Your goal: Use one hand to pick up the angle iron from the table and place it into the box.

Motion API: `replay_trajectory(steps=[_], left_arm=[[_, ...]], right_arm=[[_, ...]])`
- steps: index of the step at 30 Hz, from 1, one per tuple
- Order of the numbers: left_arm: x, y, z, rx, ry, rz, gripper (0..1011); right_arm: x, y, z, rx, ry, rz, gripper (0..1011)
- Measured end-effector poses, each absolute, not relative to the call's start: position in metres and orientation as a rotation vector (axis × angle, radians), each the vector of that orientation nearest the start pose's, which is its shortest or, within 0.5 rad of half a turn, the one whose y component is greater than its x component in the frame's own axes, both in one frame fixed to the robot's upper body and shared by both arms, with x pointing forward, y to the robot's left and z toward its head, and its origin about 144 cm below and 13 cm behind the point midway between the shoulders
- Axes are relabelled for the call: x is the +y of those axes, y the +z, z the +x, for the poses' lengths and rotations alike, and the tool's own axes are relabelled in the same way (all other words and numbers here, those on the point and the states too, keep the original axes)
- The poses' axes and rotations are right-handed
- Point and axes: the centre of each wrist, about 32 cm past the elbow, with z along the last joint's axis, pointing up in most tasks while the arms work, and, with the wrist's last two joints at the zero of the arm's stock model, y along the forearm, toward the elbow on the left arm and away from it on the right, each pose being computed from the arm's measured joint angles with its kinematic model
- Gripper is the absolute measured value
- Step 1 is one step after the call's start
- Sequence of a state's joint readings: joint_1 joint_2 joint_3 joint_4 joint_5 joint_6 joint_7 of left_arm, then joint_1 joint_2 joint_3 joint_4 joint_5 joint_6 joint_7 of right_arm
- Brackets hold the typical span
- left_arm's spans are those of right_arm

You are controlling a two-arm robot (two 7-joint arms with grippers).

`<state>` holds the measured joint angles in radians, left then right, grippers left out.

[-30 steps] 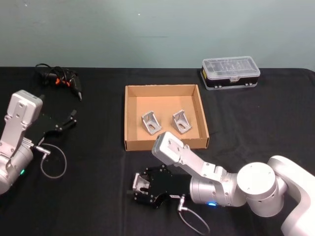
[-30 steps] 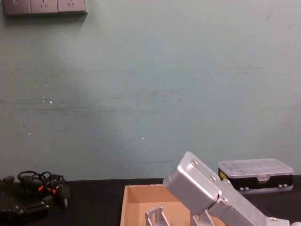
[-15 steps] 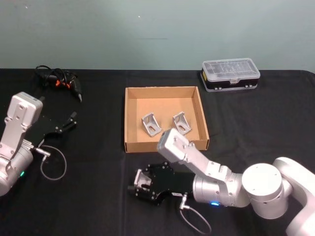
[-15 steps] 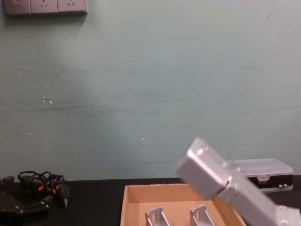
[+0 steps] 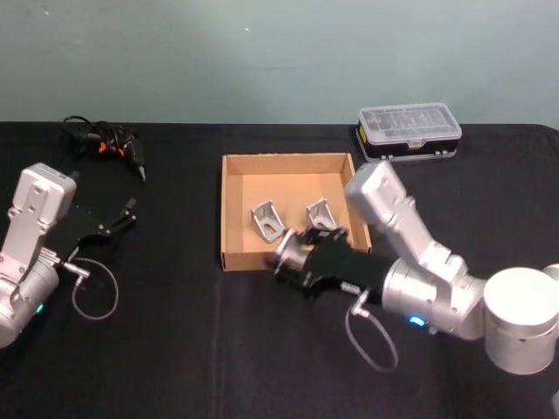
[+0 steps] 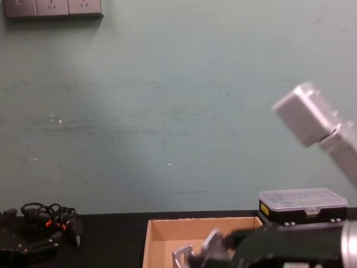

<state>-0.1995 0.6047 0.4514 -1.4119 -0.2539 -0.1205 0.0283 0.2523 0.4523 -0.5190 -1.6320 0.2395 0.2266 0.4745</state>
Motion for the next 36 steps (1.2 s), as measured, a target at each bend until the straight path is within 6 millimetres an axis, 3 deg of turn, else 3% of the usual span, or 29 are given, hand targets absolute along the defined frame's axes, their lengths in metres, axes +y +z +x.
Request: replay_trajectory(steps=[13, 36], left_arm=[[0.31, 1.14, 0.489, -0.285, 1.248, 0.304, 1000], [0.31, 1.14, 0.489, -0.285, 1.248, 0.304, 1000]], right_arm=[[-0.218, 1.212, 0.515, -0.102, -0.817, -0.298, 466], [-0.172, 1.212, 0.588, -0.046, -0.92, -0.39, 465]])
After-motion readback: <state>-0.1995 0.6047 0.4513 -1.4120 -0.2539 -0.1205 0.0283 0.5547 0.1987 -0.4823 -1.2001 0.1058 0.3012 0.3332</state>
